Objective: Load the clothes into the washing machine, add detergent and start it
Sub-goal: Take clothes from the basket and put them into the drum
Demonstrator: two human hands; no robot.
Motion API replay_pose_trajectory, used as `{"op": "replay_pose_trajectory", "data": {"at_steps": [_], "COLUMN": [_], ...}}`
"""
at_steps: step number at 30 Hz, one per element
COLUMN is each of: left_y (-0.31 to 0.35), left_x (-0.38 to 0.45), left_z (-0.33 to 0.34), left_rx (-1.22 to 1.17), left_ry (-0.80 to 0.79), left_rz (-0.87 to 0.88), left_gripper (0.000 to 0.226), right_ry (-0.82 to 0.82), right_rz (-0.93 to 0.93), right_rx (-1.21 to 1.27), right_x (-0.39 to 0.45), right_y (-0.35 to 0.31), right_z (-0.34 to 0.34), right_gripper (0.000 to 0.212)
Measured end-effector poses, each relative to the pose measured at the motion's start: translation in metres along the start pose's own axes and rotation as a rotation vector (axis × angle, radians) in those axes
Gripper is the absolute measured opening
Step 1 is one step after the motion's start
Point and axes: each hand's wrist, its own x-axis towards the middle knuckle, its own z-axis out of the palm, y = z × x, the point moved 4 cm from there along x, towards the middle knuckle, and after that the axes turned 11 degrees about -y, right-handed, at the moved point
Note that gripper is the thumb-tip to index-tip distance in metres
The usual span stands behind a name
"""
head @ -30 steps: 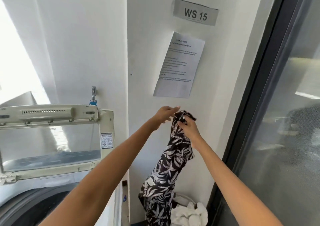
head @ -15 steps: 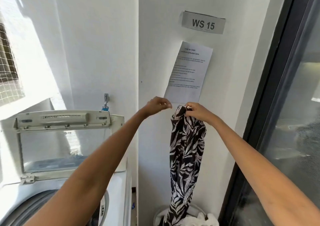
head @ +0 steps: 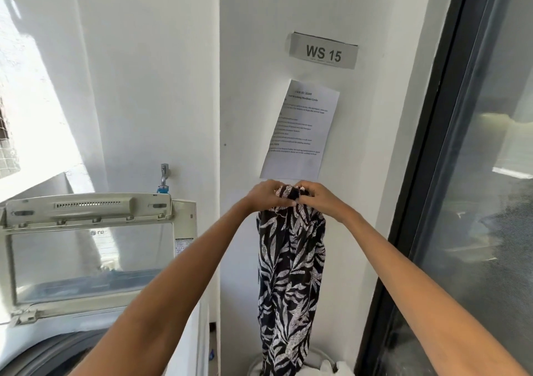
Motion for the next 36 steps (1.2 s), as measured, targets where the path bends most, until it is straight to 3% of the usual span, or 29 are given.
{"op": "replay_pose_trajectory", "data": {"at_steps": [2, 5, 7, 9, 13, 15, 18, 20, 23, 25, 28, 31, 33, 36], "left_y": [0.0, -0.001, 0.001, 0.004, -0.015, -0.033, -0.052, -0.048, -0.036, -0.026, 0.002, 0.012, 0.003, -0.007], "left_x": [-0.002, -0.013, -0.018, -0.019, -0.028, -0.035, -0.041, -0.047, -0.05, -0.042, -0.025, -0.014, -0.015, -0.019], "left_z": [-0.007, -0.022, -0.033, -0.045, -0.066, -0.076, -0.088, -0.099, -0.112, -0.113, -0.093, -0.061, -0.046, -0.04], "left_rx": [-0.008, -0.305, -0.419, -0.31, 0.119, 0.171, 0.187, 0.076, -0.104, -0.264, -0.438, -0.498, -0.673, -0.753], "left_ry": [0.094, 0.246, 0.302, 0.293, 0.28, 0.281, 0.368, 0.541, 0.825, 0.861, 0.61, 0.358, 0.296, 0.333], "left_rz": [0.029, 0.093, 0.11, 0.088, -0.087, -0.144, -0.226, -0.247, -0.246, -0.152, 0.023, 0.089, 0.073, 0.041], "left_gripper": [0.033, 0.025, 0.016, 0.014, 0.033, 0.036, 0.034, 0.031, 0.033, 0.039, 0.041, 0.039, 0.03, 0.014], "right_ry": [-0.035, -0.172, -0.207, -0.112, 0.234, 0.25, 0.149, 0.3, 0.73, 0.847, 0.633, 0.485, 0.396, 0.175], "right_rz": [0.07, 0.204, 0.262, 0.254, 0.234, 0.276, 0.261, 0.124, -0.079, -0.062, -0.034, -0.064, -0.093, -0.183], "right_rx": [0.104, 0.046, -0.018, -0.004, 0.023, -0.055, -0.124, -0.072, 0.197, 0.4, 0.584, 0.41, 0.459, 0.761], "right_x": [-0.006, -0.017, -0.021, -0.018, -0.012, -0.007, -0.003, -0.001, 0.001, 0.012, 0.038, 0.05, 0.049, 0.041], "right_y": [0.016, 0.049, 0.067, 0.07, 0.054, 0.052, 0.034, 0.01, -0.019, -0.029, -0.05, -0.072, -0.072, -0.054], "right_z": [0.0, 0.01, 0.019, 0.017, -0.026, -0.048, -0.065, -0.077, -0.089, -0.088, -0.065, -0.042, -0.033, -0.019], "right_gripper": [0.028, 0.06, 0.054, 0.046, 0.027, 0.032, 0.03, 0.025, 0.021, 0.019, 0.016, 0.014, 0.016, 0.022]}}
